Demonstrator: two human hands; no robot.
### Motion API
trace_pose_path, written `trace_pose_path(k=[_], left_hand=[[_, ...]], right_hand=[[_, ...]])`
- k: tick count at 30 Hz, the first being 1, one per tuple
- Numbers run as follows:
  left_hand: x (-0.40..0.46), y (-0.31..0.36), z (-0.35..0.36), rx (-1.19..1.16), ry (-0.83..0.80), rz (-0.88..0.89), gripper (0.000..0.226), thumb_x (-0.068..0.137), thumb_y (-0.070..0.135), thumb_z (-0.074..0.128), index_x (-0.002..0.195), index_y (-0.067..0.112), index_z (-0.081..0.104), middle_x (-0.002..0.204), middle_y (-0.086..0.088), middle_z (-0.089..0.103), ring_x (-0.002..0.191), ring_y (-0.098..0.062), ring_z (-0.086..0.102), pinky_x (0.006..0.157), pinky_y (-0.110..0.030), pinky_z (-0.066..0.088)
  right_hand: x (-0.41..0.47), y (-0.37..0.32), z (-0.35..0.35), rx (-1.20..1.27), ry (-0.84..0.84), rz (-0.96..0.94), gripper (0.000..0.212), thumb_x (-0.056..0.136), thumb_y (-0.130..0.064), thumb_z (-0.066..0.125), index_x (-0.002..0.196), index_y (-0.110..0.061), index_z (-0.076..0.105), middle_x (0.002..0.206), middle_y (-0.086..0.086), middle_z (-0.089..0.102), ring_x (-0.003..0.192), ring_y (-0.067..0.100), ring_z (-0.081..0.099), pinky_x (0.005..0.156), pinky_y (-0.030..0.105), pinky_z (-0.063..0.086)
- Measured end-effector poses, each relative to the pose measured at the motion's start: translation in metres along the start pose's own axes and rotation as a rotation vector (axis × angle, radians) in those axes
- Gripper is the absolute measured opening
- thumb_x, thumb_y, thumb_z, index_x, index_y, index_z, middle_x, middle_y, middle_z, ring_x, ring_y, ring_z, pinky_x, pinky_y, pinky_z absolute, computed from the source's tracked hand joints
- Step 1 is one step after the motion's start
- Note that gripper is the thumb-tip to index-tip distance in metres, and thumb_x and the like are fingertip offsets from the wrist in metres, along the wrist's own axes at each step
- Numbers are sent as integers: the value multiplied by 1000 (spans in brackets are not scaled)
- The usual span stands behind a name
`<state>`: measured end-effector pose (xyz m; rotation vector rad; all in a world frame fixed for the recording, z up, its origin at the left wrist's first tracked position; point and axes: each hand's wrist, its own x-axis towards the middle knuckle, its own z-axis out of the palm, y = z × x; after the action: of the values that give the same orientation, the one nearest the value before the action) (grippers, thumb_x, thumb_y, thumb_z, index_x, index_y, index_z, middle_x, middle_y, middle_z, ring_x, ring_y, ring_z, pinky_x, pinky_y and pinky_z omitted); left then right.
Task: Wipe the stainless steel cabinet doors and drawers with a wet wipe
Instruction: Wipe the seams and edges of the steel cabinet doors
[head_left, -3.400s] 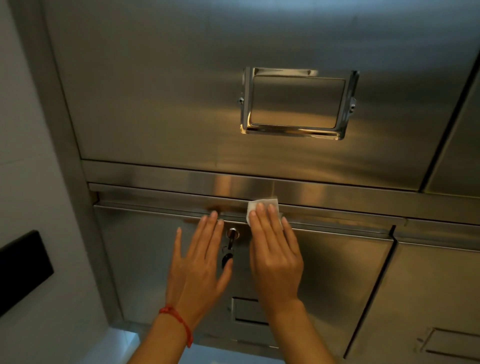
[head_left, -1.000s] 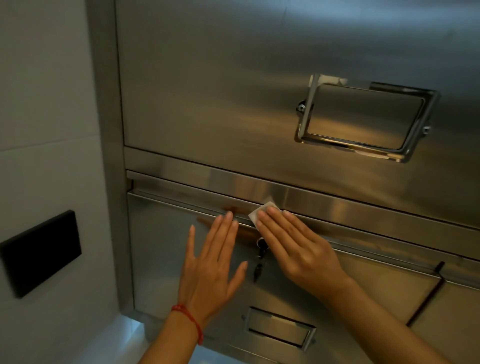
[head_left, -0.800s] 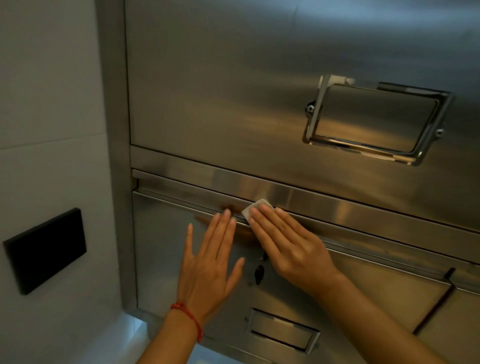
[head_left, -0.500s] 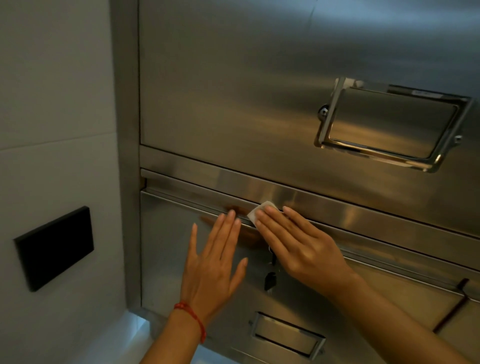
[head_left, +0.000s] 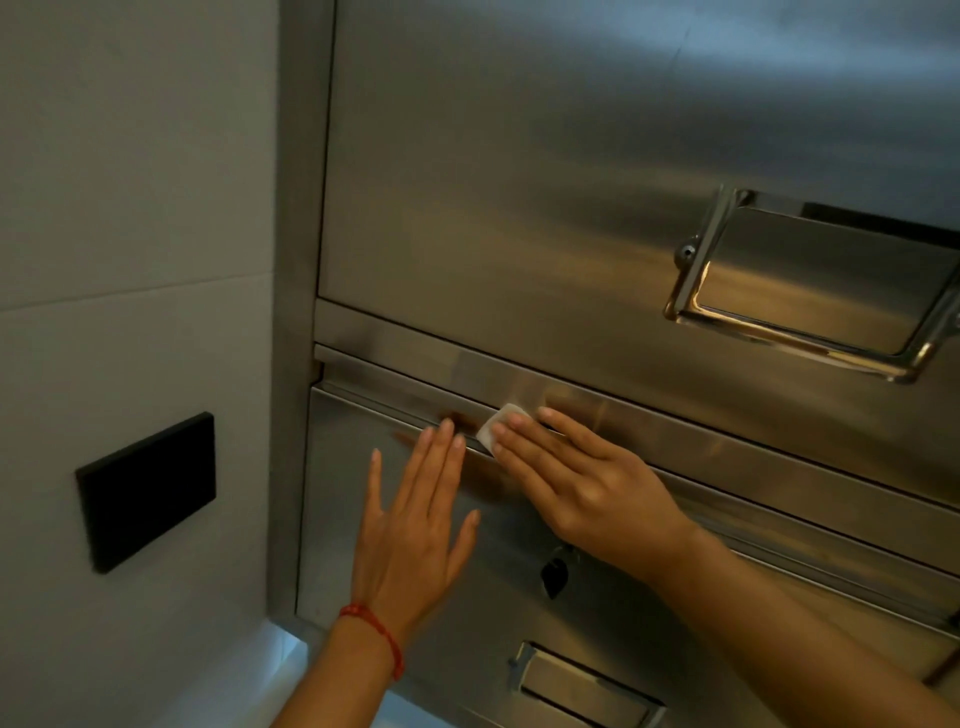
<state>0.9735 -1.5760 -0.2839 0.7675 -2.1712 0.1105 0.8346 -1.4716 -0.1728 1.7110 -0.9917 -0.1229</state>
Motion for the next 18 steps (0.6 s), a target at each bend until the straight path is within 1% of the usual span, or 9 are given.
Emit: trace_pose_path(k=[6, 10, 14, 18], left_hand=[[0, -10, -4, 3, -14, -32, 59, 100, 46, 9, 142, 8, 25, 148, -12, 34, 137, -20, 26, 112, -49, 9], [0, -12, -6, 11, -25, -32, 60, 100, 46, 8, 142, 7, 26, 147, -12, 34, 136, -19, 28, 112, -49, 8], [0, -15, -6, 20, -45, -47, 60, 100, 46, 8, 142, 7, 28, 147, -13, 37, 135, -25, 36, 111, -50, 11], [0, -23, -6, 28, -24, -78, 64, 100, 45, 8, 141, 4, 36, 146, -14, 37, 134, -27, 37, 111, -50, 11]], right_hand=[[2, 1, 0, -9, -20, -24, 39, 90, -8, 39, 121, -10, 63, 125, 11, 59, 120, 22, 54, 104, 36, 36], [13, -1, 2, -3, -9, -16, 41, 95, -6, 32, 119, -11, 64, 123, 9, 61, 118, 20, 56, 104, 34, 36], [28, -7, 10, 17, 10, 6, 39, 90, -10, 38, 118, -11, 65, 122, 8, 62, 117, 19, 57, 103, 33, 38], [35, -7, 12, 32, 11, -4, 38, 90, -11, 39, 118, -12, 65, 121, 8, 62, 116, 19, 57, 102, 33, 39]])
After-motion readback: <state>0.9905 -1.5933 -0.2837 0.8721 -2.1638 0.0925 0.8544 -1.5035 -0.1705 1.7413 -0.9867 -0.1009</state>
